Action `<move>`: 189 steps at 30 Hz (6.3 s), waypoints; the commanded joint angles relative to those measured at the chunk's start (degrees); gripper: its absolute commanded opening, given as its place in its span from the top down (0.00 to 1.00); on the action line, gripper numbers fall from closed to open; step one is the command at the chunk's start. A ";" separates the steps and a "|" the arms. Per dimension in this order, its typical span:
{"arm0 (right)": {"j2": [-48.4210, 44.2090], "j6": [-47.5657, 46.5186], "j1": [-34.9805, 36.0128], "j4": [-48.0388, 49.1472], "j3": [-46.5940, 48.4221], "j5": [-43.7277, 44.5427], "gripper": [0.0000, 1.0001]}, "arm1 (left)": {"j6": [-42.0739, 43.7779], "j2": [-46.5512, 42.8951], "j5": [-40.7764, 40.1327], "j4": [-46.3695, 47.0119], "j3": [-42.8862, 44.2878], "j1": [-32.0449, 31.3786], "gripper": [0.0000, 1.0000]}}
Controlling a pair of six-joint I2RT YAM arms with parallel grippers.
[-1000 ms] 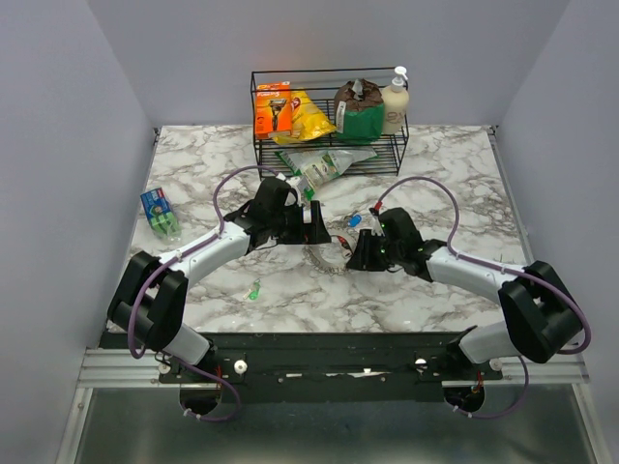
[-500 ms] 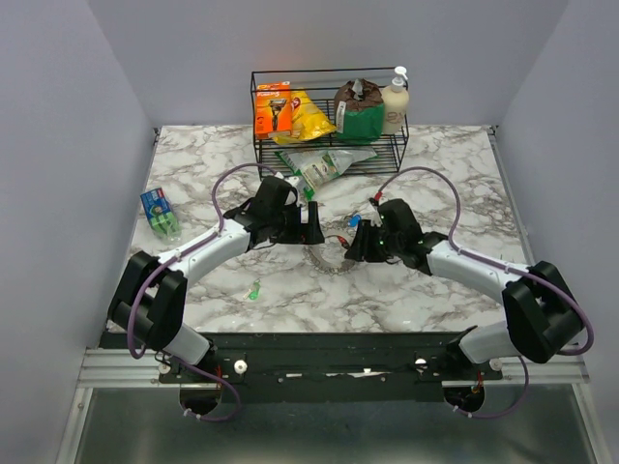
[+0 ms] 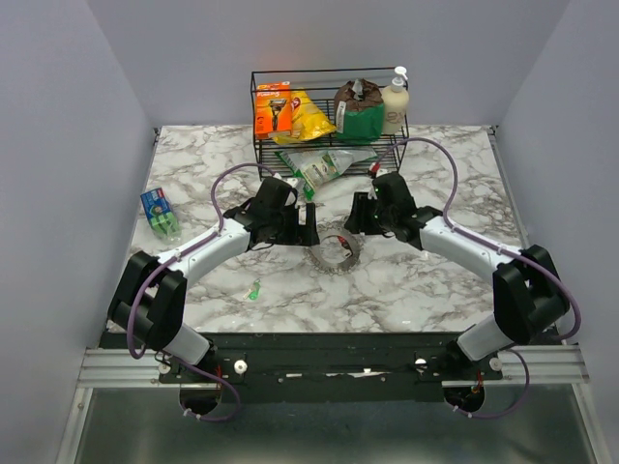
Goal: Put the keys on the keyring
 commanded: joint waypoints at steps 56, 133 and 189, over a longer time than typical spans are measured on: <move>5.24 -3.81 -5.34 3.98 -6.68 -12.10 0.99 | 1.35 2.38 -0.81 0.39 0.18 0.15 0.01; 27.04 -9.28 0.90 -21.68 15.30 1.69 1.00 | -0.58 19.17 -10.30 -2.77 3.52 -5.65 1.00; 1.29 -0.75 12.33 -8.85 -0.25 4.15 0.99 | -1.20 -2.45 5.16 15.24 -9.57 -8.55 0.66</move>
